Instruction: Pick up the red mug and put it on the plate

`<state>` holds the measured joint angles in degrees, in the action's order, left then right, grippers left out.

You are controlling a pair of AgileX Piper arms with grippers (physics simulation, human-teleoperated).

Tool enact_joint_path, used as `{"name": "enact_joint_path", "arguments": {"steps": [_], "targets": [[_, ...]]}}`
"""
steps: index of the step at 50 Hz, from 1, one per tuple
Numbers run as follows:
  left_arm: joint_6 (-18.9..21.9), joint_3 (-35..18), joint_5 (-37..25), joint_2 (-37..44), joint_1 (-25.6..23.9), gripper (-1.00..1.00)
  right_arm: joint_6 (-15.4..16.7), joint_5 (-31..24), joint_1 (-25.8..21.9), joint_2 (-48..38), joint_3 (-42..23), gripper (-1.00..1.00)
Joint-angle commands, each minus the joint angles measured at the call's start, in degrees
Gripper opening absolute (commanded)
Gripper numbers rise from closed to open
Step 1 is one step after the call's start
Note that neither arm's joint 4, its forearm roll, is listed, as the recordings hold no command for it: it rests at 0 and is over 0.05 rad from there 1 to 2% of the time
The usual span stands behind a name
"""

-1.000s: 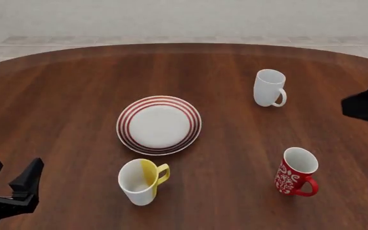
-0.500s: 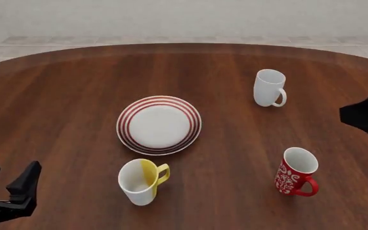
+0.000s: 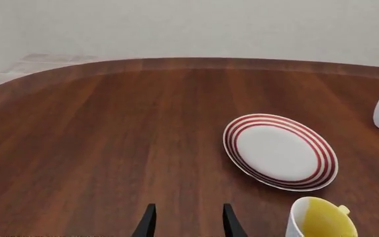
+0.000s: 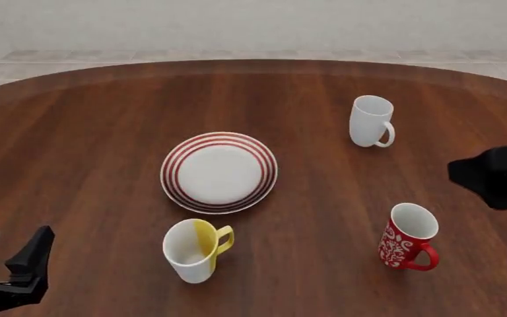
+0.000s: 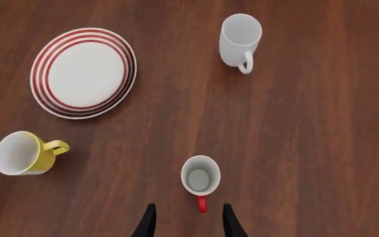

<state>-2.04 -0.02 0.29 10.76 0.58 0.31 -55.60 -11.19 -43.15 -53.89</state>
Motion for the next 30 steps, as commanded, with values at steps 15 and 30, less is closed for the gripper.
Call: {"name": "enact_joint_path", "arguments": {"steps": [15, 30], "targets": [[0.2, 0.0, 0.7, 1.0, -0.2, 1.0, -2.0, 4.9, 0.2, 0.0, 5.6, 1.0], [0.2, 0.0, 0.2, 0.7, -0.2, 1.0, -1.1, 8.3, 2.0, -0.9, 8.6, 1.0]]}}
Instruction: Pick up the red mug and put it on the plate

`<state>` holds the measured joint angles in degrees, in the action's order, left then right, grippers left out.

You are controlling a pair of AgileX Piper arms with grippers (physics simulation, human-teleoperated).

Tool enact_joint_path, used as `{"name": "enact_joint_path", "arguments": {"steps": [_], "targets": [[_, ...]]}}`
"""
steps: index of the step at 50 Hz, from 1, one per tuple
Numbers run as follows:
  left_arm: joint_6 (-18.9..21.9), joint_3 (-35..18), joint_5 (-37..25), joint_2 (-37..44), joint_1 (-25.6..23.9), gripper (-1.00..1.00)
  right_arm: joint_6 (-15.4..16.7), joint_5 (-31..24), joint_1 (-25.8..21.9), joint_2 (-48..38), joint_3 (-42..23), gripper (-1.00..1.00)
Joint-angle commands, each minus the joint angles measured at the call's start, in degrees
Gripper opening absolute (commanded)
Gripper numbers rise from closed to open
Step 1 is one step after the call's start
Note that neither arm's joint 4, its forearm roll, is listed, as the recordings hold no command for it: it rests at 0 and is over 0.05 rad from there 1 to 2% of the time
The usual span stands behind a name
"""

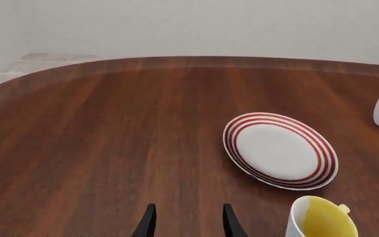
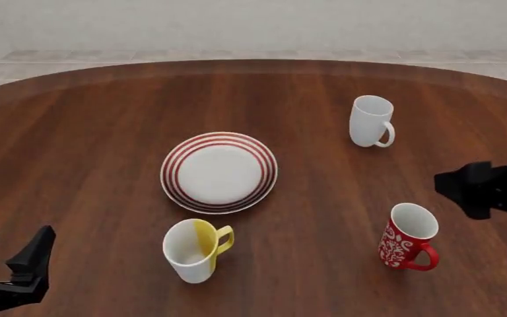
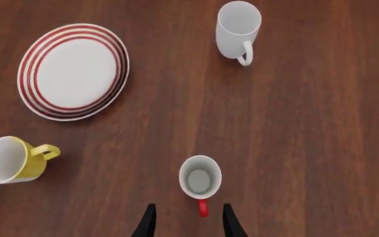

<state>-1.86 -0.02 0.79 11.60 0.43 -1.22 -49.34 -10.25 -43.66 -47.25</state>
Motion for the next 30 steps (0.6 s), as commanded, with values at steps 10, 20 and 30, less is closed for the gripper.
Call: {"name": "enact_joint_path", "arguments": {"steps": [10, 20, 30], "targets": [[0.0, 0.0, -0.7, -0.6, 0.1, 1.0, 1.1, 3.2, 3.4, -0.3, 3.7, 1.0], [0.1, 0.0, -1.2, -1.1, 0.1, 1.0, -0.1, 4.0, 3.1, 0.2, 5.8, 1.0], [0.2, 0.0, -1.4, -1.4, 0.3, 1.0, -0.5, 6.5, 4.2, -0.5, 8.1, 1.0]]}}
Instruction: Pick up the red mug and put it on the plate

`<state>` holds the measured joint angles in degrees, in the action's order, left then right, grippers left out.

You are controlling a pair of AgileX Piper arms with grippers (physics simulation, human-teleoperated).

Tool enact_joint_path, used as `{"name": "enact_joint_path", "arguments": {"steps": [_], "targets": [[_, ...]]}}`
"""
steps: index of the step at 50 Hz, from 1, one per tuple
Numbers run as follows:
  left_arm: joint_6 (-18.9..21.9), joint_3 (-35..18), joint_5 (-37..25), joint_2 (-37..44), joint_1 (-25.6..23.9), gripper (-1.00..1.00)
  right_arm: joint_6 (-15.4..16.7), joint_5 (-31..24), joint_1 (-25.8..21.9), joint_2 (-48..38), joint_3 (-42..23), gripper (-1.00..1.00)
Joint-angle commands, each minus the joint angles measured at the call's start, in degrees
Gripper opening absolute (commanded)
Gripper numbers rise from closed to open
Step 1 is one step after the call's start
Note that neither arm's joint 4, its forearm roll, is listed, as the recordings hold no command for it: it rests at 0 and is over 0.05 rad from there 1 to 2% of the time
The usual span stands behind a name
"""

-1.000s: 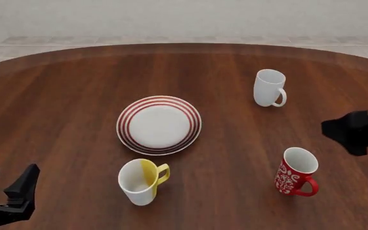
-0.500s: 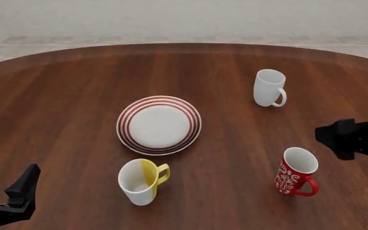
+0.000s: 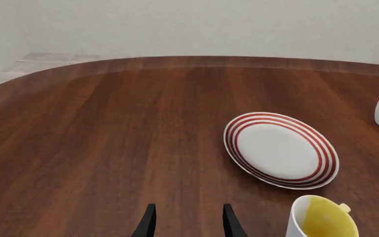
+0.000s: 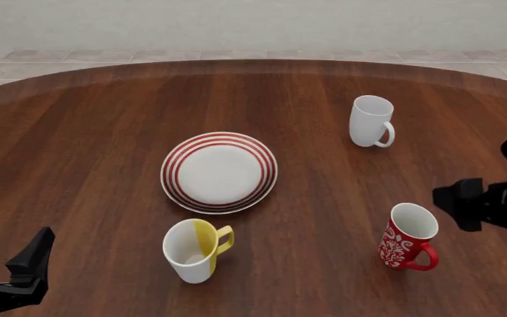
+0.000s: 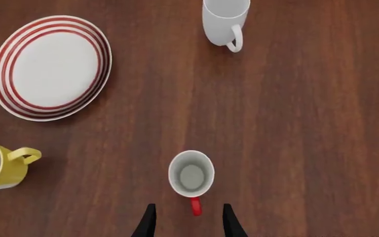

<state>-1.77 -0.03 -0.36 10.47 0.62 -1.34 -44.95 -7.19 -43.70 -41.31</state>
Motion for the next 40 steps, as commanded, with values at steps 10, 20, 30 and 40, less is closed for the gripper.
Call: {"name": "enact_joint_path", "arguments": {"steps": [10, 20, 30, 40], "targets": [[0.2, 0.0, -0.5, -0.6, 0.2, 1.0, 0.7, 5.0, 3.5, -1.3, 3.5, 1.0], [0.3, 0.0, -0.4, -0.7, 0.3, 1.0, 1.1, 6.2, 3.6, -1.5, 4.1, 1.0], [0.3, 0.0, -0.8, -0.9, 0.3, 1.0, -2.6, 7.8, -1.2, -1.8, 6.8, 1.0], [0.1, 0.0, -1.5, -1.5, 0.2, 1.0, -4.6, 9.4, -2.3, -2.5, 8.3, 1.0]]}}
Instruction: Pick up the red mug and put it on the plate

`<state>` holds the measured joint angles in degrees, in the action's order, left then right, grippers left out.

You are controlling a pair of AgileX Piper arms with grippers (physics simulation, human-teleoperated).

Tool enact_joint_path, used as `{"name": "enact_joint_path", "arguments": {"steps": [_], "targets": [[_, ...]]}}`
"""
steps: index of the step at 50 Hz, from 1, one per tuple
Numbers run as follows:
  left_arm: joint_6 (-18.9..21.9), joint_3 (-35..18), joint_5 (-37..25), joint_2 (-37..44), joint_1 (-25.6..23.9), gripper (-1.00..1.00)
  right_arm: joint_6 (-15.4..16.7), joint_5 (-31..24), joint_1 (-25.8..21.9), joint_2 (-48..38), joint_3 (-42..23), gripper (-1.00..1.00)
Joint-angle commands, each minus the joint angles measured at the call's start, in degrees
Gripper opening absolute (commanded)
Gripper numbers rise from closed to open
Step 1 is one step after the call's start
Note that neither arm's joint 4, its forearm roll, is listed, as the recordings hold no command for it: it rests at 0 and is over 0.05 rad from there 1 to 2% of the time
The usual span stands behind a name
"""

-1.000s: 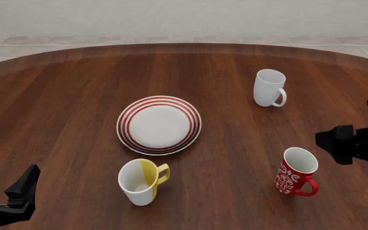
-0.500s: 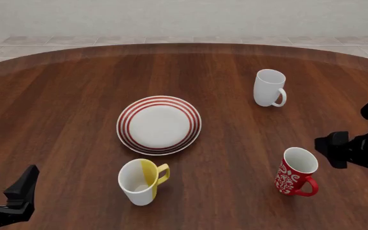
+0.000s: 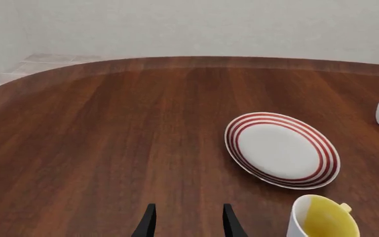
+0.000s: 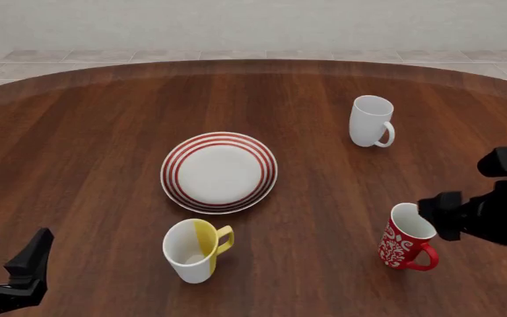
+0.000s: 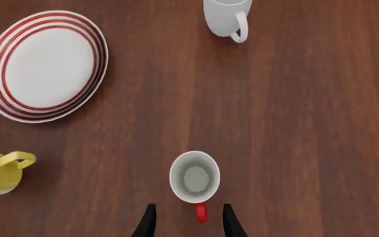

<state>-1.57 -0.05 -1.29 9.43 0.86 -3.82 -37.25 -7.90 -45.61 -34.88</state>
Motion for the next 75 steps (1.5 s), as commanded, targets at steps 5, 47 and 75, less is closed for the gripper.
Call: {"name": "enact_joint_path", "arguments": {"steps": [5, 47, 75], "targets": [[-0.2, 0.0, -1.1, -0.9, 0.0, 1.0, -1.9, 1.8, -0.5, -0.7, 1.8, 1.0], [-0.2, -0.1, -3.4, -3.0, 0.0, 1.0, -2.1, 8.6, 1.4, -4.6, 5.9, 1.0], [0.0, -0.1, -4.3, -3.6, -0.2, 1.0, -5.5, 11.1, 1.9, -5.6, 10.3, 1.0]]}}
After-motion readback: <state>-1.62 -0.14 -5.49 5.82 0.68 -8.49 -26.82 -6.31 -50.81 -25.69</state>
